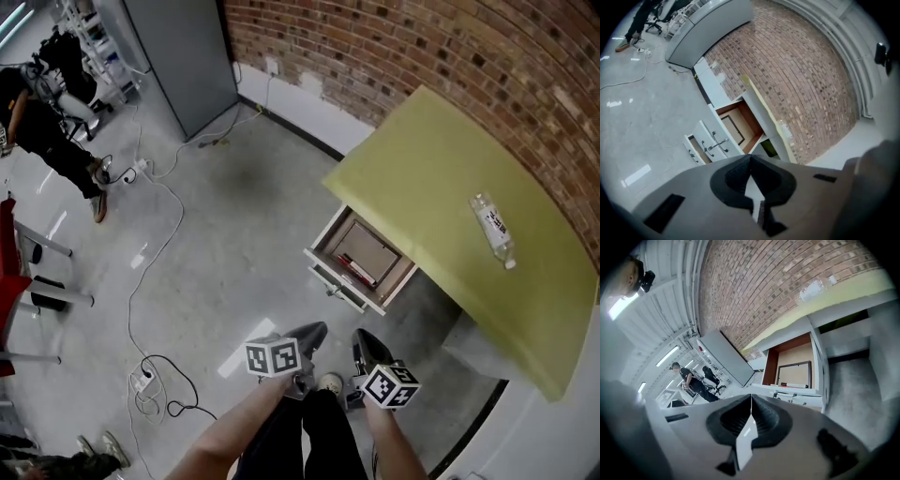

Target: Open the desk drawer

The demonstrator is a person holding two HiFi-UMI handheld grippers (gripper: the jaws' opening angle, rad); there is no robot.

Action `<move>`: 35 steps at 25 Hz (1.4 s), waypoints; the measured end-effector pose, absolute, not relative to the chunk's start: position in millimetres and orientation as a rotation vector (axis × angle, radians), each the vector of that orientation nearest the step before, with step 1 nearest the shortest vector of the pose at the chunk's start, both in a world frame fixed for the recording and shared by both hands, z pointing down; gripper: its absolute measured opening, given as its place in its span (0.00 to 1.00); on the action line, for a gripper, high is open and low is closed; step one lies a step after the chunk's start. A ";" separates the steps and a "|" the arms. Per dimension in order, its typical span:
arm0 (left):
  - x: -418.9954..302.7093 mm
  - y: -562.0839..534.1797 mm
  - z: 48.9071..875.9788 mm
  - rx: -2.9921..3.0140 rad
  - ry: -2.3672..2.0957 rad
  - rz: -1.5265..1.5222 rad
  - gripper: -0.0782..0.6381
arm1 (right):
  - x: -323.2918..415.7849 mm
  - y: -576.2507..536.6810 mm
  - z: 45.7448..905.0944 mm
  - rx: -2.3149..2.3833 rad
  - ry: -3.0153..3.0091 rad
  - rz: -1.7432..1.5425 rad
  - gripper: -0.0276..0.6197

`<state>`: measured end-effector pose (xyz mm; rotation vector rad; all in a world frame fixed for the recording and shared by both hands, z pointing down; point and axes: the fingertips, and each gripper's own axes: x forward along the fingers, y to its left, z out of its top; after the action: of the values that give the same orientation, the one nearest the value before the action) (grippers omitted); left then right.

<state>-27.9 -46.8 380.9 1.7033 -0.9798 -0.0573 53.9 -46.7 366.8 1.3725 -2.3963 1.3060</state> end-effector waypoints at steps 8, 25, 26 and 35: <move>-11.4 -32.3 290.3 1.788 -0.977 -0.199 0.12 | 46.4 -29.4 283.2 1.410 -2.460 1.292 0.06; 15.2 -0.1 141.8 2.377 -1.086 0.126 0.12 | 67.9 -22.1 141.1 1.323 -2.635 1.044 0.06; 14.1 -0.6 134.9 2.405 -1.112 0.132 0.12 | 70.6 -20.9 137.1 1.357 -2.620 0.986 0.06; 8.8 -11.0 130.9 2.419 -1.246 0.176 0.12 | 92.4 -13.6 134.4 1.517 -2.583 0.885 0.06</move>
<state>8.8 -11.0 130.9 2.4193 -1.2459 0.1757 92.4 -13.6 134.4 1.5165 -2.5830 0.8847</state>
